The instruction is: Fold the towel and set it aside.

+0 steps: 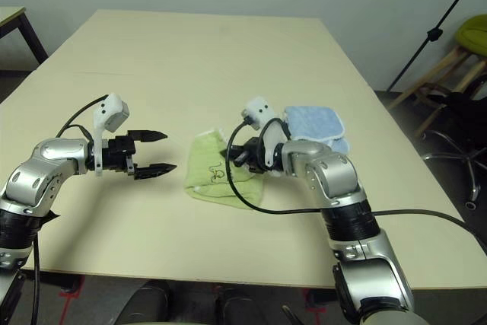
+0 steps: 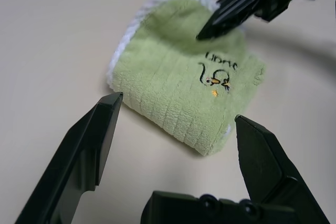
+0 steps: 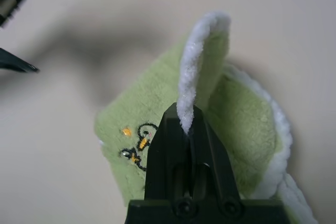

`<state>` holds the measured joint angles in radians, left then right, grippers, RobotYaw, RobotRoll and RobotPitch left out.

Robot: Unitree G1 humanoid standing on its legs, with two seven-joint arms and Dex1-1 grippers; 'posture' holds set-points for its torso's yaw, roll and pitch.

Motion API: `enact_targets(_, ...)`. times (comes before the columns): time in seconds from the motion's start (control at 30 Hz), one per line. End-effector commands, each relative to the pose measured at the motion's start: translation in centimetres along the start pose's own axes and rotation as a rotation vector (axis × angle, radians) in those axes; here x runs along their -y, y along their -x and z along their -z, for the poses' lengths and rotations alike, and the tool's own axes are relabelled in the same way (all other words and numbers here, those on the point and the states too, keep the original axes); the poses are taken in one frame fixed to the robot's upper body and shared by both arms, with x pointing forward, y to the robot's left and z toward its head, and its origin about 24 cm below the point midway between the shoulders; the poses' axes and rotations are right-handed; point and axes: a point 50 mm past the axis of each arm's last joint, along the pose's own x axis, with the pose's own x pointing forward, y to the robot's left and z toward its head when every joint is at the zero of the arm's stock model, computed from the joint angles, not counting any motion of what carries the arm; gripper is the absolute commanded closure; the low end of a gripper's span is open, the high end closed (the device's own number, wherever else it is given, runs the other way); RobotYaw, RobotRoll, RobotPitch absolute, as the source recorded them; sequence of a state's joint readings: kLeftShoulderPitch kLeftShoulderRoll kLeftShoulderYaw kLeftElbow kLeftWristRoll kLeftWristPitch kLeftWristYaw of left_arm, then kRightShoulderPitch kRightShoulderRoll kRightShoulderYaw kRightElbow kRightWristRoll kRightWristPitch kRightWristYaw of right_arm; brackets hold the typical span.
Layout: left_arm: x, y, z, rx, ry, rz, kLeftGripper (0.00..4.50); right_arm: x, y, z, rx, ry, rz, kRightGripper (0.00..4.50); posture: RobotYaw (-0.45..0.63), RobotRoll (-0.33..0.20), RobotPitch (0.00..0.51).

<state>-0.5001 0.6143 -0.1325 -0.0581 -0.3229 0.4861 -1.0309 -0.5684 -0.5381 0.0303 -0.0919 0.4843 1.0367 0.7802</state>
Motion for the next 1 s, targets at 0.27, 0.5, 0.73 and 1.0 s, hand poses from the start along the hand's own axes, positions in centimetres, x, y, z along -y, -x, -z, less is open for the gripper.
enact_targets(0.27, 0.0, -0.1, 0.0, -0.019, 0.0, 0.014, 0.0, 0.5, 4.8, -0.4, -0.046, -0.199, 0.075, 4.46, 0.08, 0.0, 0.072)
enact_targets(0.5, -0.1, -0.6, 0.0, -0.015, -0.004, 0.024, 0.0, 0.7, 5.2, 2.7, -0.182, -0.263, 0.134, 4.46, 0.07, 0.0, 0.069)
enact_targets(0.73, 0.0, -0.8, 0.3, -0.011, -0.001, 0.024, 0.0, 1.0, 4.7, 4.9, -0.241, -0.281, 0.152, 4.27, 0.07, 0.0, 0.068)
enact_targets(1.0, 0.3, -0.7, 0.4, 0.052, -0.018, 0.059, 0.0, 2.1, 7.2, 4.1, -0.202, -0.097, 0.153, 1.63, 0.08, 0.0, 0.067)
